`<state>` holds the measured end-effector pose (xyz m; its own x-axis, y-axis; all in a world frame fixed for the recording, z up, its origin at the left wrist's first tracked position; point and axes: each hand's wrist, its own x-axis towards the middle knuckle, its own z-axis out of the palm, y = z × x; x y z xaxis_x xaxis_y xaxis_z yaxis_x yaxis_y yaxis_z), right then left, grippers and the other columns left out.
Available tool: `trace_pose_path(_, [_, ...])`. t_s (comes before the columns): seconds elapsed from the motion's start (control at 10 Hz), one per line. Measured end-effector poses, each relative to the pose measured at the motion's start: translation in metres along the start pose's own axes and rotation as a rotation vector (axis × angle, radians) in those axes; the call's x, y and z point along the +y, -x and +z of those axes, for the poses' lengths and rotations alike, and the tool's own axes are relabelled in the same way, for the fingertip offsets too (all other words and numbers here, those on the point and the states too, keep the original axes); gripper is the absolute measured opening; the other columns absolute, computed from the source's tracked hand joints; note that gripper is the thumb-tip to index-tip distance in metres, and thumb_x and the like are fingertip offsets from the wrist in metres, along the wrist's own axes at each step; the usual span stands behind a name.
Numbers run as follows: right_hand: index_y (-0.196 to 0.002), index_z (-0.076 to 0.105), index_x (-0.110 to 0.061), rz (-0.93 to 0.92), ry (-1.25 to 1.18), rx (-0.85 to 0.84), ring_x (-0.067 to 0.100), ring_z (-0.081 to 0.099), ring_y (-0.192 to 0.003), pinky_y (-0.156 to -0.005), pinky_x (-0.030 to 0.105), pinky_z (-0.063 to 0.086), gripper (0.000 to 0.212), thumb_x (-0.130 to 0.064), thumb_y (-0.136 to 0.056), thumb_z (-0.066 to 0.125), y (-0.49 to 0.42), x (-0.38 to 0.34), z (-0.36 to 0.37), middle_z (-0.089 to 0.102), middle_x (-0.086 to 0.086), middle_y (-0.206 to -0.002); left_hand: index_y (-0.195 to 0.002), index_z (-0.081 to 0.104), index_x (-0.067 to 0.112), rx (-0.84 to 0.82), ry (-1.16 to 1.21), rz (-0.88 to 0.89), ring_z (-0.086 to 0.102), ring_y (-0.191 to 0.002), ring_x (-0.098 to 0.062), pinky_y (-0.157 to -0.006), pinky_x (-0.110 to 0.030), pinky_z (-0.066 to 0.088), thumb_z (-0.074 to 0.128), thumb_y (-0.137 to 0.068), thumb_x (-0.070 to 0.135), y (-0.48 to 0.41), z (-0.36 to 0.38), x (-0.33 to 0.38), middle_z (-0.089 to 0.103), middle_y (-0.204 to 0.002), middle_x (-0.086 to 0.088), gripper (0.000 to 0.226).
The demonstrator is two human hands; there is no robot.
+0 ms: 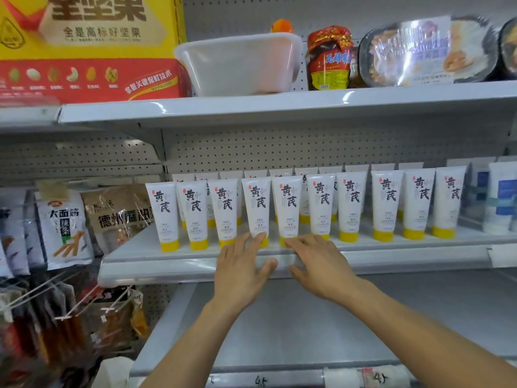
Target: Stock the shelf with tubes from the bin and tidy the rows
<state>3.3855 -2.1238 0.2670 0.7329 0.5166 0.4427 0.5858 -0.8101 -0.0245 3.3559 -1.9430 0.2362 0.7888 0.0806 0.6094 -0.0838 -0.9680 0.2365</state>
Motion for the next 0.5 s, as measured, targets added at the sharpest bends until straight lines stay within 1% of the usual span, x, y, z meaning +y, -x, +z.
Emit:
trace_pose_path(0.1, [-0.143, 0.037, -0.026, -0.005, 0.002, 0.015, 0.025, 0.041, -0.128, -0.106, 0.036, 0.03, 0.056, -0.037, -0.09, 0.052, -0.001, 0.001, 0.001, 0.046, 0.003, -0.139, -0.147, 0.032, 0.033, -0.007, 0.004, 0.004, 0.035, -0.135, -0.017, -0.114, -0.035, 0.024, 0.039, -0.088, 0.063, -0.001, -0.001, 0.0, 0.036, -0.149, 0.006, 0.067])
trace_pose_path(0.2, [-0.144, 0.036, -0.026, -0.001, 0.014, 0.008, 0.025, 0.041, -0.128, -0.106, 0.036, 0.03, 0.057, -0.037, -0.09, 0.051, 0.0, 0.001, 0.0, 0.046, 0.003, -0.139, -0.146, 0.033, 0.032, -0.019, 0.01, 0.004, 0.038, -0.134, -0.018, -0.113, -0.037, 0.027, 0.03, -0.082, 0.068, 0.0, -0.002, 0.001, 0.037, -0.148, 0.006, 0.074])
trace_pose_path(0.3, [-0.143, 0.035, -0.025, 0.005, -0.017, -0.006, 0.025, 0.04, -0.128, -0.106, 0.035, 0.031, 0.057, -0.035, -0.09, 0.052, 0.0, 0.003, -0.001, 0.044, 0.003, -0.139, -0.146, 0.035, 0.029, -0.034, 0.046, -0.001, 0.035, -0.136, -0.018, -0.114, -0.036, 0.025, 0.045, -0.087, 0.06, -0.001, -0.002, -0.001, 0.036, -0.149, 0.004, 0.068])
trace_pose_path(0.4, [-0.143, 0.038, -0.024, 0.023, -0.088, 0.012, 0.024, 0.039, -0.129, -0.106, 0.035, 0.034, 0.055, -0.033, -0.091, 0.052, 0.012, 0.003, -0.011, 0.043, 0.001, -0.141, -0.139, 0.045, 0.02, 0.019, 0.127, -0.01, 0.038, -0.135, -0.021, -0.113, -0.036, 0.029, 0.055, -0.087, 0.049, 0.005, -0.01, 0.006, 0.042, -0.145, -0.001, 0.061])
trace_pose_path(0.5, [-0.137, 0.046, -0.024, 0.042, -0.109, 0.114, 0.022, 0.044, -0.125, -0.1, 0.036, 0.038, 0.046, -0.031, -0.092, 0.051, 0.025, 0.007, -0.022, 0.048, 0.0, -0.137, -0.132, 0.053, 0.02, 0.105, 0.188, -0.054, 0.045, -0.128, -0.019, -0.107, -0.033, 0.035, 0.054, -0.086, 0.046, 0.012, -0.02, 0.018, 0.051, -0.135, -0.001, 0.053])
